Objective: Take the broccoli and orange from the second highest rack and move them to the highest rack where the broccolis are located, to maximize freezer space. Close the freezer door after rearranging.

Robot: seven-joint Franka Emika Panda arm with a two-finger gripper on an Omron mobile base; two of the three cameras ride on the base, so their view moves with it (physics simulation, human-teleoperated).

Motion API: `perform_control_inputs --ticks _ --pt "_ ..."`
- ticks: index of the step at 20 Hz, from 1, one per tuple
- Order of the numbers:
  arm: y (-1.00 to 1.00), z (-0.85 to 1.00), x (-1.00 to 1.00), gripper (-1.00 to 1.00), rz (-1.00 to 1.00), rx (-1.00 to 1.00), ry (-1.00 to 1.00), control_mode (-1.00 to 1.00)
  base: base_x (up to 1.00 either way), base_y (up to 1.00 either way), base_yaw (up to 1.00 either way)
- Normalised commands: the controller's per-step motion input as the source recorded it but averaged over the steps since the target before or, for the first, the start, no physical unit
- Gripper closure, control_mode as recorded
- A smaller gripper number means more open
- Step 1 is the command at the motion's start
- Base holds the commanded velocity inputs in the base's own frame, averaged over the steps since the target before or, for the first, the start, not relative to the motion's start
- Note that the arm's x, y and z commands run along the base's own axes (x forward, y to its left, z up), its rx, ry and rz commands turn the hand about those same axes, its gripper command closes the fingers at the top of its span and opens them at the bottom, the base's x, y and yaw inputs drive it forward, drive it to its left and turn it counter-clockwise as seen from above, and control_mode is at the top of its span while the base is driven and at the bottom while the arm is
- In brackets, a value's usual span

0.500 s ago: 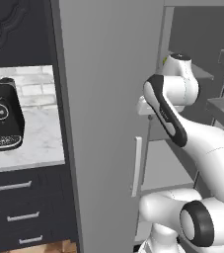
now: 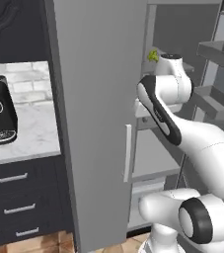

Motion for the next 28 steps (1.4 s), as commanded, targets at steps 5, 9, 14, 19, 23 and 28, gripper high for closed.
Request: perform_control_inputs --ticks 5,9,14,19,23,28 --pt "0.00 0.00 0.00 -1.00 0.00 0.00 0.00 1.00 -0.01 0.03 -0.72" --pt "0.00 0.00 0.00 -1.00 0.00 0.00 0.00 1.00 0.11 -0.11 -0.63" --pt "0.00 0.00 0.00 -1.00 0.00 0.00 0.00 1.00 0.34 -0.17 -0.09" --pt "0.00 0.00 0.00 -1.00 0.00 0.00 0.00 1.00 0.41 -0.40 0.01" --pt "0.00 0.00 0.00 -1.00 0.00 0.00 0.00 1.00 -0.06 -0.06 0.09" --pt "0.00 0.00 0.00 -1.00 0.00 0.00 0.00 1.00 -0.14 0.34 0.03"
